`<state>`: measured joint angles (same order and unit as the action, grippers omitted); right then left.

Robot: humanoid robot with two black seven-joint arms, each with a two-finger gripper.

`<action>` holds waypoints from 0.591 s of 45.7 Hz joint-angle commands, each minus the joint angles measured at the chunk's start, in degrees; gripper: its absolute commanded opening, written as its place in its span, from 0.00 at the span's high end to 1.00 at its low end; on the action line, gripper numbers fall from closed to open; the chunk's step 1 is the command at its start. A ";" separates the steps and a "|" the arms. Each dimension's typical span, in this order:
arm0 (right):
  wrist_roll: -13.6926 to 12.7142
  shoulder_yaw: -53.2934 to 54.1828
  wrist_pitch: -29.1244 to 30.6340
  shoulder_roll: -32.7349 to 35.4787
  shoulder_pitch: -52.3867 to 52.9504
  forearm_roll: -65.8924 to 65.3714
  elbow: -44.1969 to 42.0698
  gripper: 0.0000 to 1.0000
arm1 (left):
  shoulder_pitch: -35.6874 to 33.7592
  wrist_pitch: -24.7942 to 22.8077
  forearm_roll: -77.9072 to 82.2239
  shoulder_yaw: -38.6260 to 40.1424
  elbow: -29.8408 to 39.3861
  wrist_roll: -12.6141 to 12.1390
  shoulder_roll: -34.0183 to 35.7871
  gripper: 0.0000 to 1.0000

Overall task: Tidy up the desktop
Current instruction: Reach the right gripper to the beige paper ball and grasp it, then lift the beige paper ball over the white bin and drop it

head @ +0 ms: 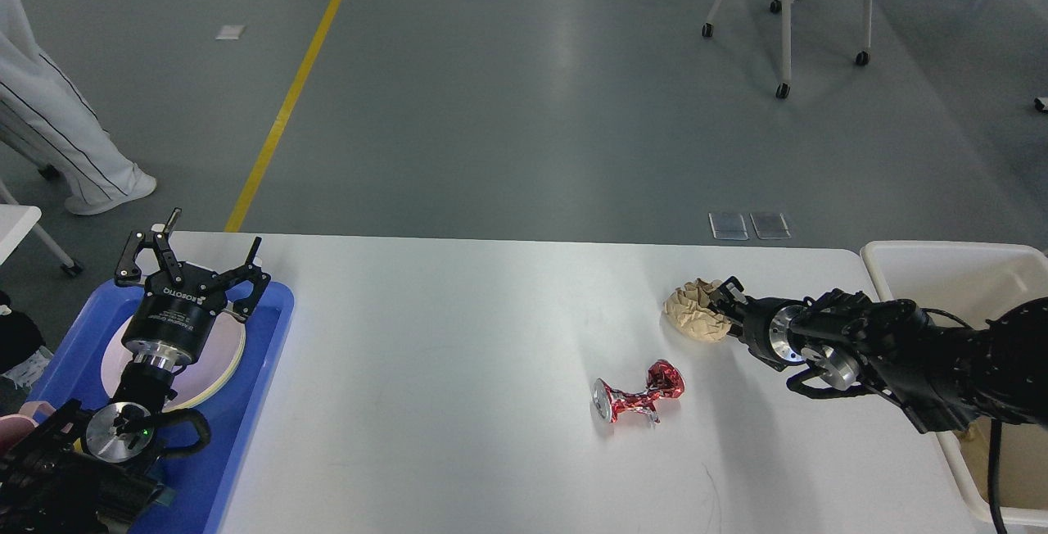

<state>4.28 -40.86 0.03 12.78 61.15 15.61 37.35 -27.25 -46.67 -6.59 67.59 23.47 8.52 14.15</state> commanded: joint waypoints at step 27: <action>0.02 2.02 -0.21 15.60 12.83 -2.77 14.32 1.00 | 0.01 0.00 0.00 0.00 0.00 0.00 0.00 0.02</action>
<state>4.31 -37.41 -0.99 23.12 67.45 14.78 45.74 -27.25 -46.67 -6.57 67.59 23.46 8.52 14.15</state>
